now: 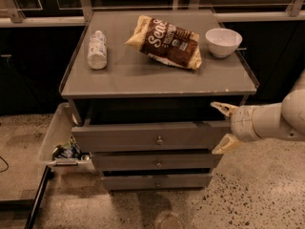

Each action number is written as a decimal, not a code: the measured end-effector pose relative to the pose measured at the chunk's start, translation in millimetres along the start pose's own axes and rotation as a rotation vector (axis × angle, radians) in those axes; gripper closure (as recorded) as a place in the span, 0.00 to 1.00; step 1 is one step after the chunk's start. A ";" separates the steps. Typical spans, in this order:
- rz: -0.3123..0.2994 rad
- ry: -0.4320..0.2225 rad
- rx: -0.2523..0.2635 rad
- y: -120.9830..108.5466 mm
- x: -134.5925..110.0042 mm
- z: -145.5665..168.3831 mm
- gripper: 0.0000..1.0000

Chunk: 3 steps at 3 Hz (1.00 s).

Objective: Close top drawer

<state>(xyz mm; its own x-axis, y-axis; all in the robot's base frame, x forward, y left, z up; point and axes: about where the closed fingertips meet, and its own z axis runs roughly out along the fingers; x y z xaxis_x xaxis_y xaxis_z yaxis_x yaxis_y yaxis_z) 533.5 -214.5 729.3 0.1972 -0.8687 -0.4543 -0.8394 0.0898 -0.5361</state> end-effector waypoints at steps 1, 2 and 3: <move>-0.001 -0.013 -0.035 8.9 -3.7 0.9 0.42; -0.001 -0.013 -0.036 8.9 -3.7 1.0 0.65; 0.013 -0.018 -0.047 2.3 3.1 21.0 0.89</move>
Offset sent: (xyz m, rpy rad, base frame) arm -0.0078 0.0045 -0.0037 0.0032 0.0292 0.0235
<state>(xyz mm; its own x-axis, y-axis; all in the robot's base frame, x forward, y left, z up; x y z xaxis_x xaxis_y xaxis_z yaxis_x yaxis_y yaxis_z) 542.8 -206.7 711.7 0.1950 -0.8587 -0.4738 -0.8648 0.0773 -0.4961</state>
